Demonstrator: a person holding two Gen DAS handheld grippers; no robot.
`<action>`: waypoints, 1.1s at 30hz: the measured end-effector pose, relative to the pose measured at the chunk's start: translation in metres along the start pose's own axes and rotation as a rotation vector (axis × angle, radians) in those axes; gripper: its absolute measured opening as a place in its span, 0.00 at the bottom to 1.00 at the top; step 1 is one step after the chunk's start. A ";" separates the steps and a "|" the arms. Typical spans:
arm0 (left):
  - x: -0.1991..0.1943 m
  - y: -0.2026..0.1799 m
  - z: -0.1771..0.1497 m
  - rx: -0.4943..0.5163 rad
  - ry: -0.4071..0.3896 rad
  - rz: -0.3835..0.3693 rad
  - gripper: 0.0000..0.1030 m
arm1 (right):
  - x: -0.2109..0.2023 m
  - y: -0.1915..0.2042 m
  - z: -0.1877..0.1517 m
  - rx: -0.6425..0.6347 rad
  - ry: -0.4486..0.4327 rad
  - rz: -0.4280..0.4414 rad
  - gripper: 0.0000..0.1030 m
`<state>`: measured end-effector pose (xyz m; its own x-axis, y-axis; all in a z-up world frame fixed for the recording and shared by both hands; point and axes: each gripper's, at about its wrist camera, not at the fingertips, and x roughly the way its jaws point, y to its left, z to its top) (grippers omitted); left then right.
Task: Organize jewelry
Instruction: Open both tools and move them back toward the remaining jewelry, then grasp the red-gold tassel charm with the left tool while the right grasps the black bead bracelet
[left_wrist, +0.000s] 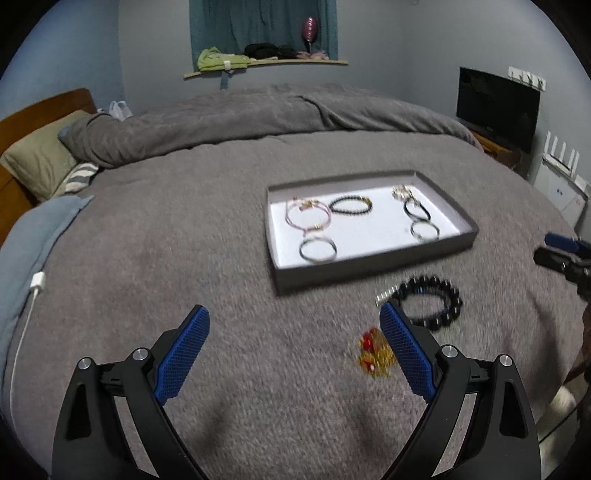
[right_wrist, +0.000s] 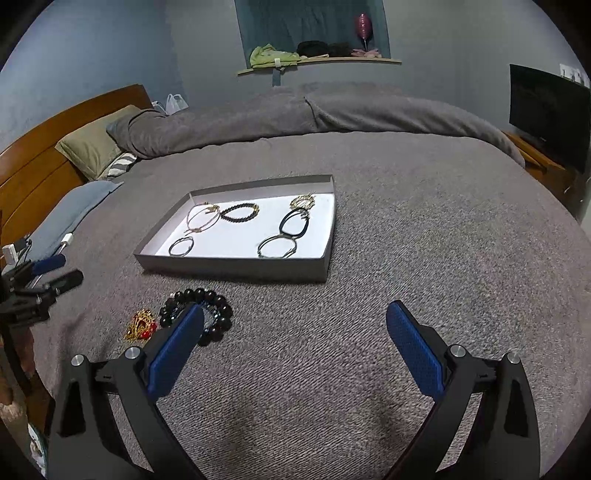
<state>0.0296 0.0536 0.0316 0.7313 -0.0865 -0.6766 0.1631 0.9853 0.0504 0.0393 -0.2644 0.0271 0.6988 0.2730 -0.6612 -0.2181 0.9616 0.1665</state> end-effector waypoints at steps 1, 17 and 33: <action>0.000 -0.003 -0.004 0.007 0.001 -0.008 0.90 | 0.001 0.002 -0.001 -0.003 0.005 0.001 0.95; 0.033 -0.040 -0.037 0.103 0.062 -0.125 0.90 | 0.032 0.030 -0.015 -0.071 0.067 0.029 0.95; 0.052 -0.047 -0.040 0.118 0.063 -0.166 0.81 | 0.074 0.043 -0.014 -0.070 0.125 0.094 0.60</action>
<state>0.0339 0.0085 -0.0354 0.6455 -0.2334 -0.7272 0.3569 0.9340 0.0170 0.0725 -0.2033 -0.0251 0.5840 0.3518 -0.7316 -0.3281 0.9266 0.1838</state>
